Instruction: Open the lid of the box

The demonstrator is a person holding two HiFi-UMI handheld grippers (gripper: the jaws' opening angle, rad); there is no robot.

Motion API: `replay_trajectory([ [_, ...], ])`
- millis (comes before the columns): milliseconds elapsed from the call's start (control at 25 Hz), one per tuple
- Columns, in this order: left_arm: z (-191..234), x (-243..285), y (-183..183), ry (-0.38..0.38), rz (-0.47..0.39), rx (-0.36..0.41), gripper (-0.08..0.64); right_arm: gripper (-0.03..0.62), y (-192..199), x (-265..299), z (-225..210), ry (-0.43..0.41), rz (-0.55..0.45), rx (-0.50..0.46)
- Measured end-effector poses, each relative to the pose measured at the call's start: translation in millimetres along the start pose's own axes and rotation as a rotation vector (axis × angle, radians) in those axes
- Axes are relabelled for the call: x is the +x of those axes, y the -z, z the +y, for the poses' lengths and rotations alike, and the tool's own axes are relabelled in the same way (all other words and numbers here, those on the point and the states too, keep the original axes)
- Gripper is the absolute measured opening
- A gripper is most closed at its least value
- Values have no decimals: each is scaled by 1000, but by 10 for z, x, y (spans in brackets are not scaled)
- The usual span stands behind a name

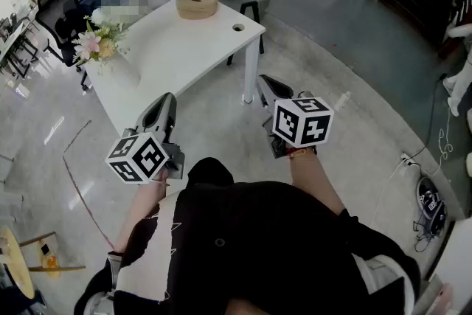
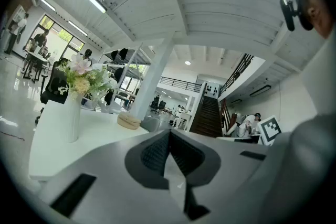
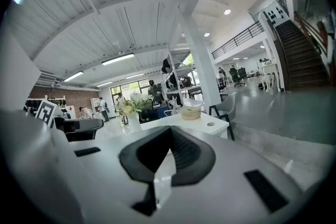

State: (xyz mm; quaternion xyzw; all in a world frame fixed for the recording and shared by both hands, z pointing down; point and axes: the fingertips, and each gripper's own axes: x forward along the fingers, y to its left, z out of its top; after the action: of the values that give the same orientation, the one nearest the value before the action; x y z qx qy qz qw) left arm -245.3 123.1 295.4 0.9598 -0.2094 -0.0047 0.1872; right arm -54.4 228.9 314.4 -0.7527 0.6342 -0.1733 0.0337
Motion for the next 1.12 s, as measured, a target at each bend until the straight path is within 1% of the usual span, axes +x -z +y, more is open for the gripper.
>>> replay_trajectory([
  [440, 150, 68, 7, 0, 6, -4, 11, 3, 35, 169, 1, 8, 18, -1],
  [680, 350, 178, 138, -27, 32, -34, 11, 5, 110, 330, -128, 14, 36, 54],
  [880, 540, 486, 195, -27, 50, -52, 11, 5, 113, 576, -270, 6, 46, 51],
  [1000, 599, 746, 174, -13, 50, -48, 11, 5, 110, 764, -390, 4, 63, 46],
  [1120, 658, 1043, 121, 1, 50, -40, 11, 5, 20, 1000, -504, -4, 66, 38],
])
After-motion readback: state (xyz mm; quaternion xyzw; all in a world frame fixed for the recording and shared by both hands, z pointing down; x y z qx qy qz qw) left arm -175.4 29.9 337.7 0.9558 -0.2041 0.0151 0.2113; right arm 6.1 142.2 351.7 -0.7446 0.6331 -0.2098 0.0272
